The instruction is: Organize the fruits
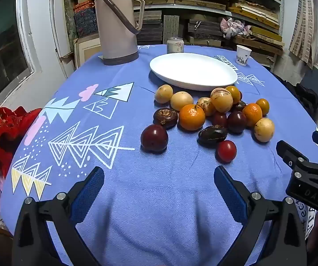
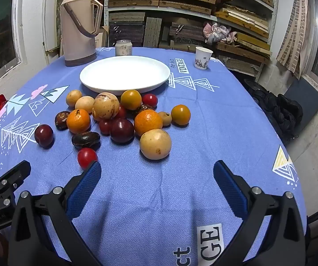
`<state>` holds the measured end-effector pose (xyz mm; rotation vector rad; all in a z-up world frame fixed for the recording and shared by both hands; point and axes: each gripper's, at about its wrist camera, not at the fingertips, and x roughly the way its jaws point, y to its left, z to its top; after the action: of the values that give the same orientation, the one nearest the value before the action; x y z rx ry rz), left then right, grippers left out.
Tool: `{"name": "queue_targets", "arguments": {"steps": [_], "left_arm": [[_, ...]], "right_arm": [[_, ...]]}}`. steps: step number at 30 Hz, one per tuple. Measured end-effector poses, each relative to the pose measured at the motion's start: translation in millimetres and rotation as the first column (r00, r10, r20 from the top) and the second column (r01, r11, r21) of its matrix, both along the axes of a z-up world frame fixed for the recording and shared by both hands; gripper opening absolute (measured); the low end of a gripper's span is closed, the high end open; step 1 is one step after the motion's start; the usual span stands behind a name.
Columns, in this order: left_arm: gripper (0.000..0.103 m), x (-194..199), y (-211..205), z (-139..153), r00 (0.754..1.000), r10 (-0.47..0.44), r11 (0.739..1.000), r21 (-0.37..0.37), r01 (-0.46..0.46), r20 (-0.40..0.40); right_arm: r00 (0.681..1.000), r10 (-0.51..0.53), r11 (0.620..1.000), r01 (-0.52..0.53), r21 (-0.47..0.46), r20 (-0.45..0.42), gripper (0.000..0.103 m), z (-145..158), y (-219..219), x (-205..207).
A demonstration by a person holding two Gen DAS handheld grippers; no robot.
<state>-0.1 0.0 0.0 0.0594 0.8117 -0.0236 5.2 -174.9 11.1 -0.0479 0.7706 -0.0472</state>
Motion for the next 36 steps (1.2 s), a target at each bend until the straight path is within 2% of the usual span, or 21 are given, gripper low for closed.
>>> {"name": "queue_targets", "arguments": {"steps": [14,20,30,36], "left_arm": [[0.100,3.0,0.1,-2.0,1.000,0.000,1.000,0.002,0.000,-0.014],[0.100,1.3,2.6,0.8,1.000,0.007,1.000,-0.018,-0.007,0.007],[0.100,2.2,-6.3,2.0,0.998,-0.063,0.998,-0.015,0.063,0.005],[0.100,3.6,-5.9,-0.3,0.998,-0.053,0.998,-0.017,0.053,-0.022]], "right_arm": [[1.000,0.000,1.000,0.000,-0.009,-0.001,0.099,-0.2,0.2,1.0],[1.000,0.001,1.000,-0.001,-0.009,0.000,0.099,-0.8,1.1,1.6],[0.999,-0.023,1.000,0.023,-0.017,0.031,0.099,1.6,-0.8,1.3],[0.999,-0.029,1.000,0.029,0.006,0.040,0.099,3.9,-6.8,-0.6]]}}
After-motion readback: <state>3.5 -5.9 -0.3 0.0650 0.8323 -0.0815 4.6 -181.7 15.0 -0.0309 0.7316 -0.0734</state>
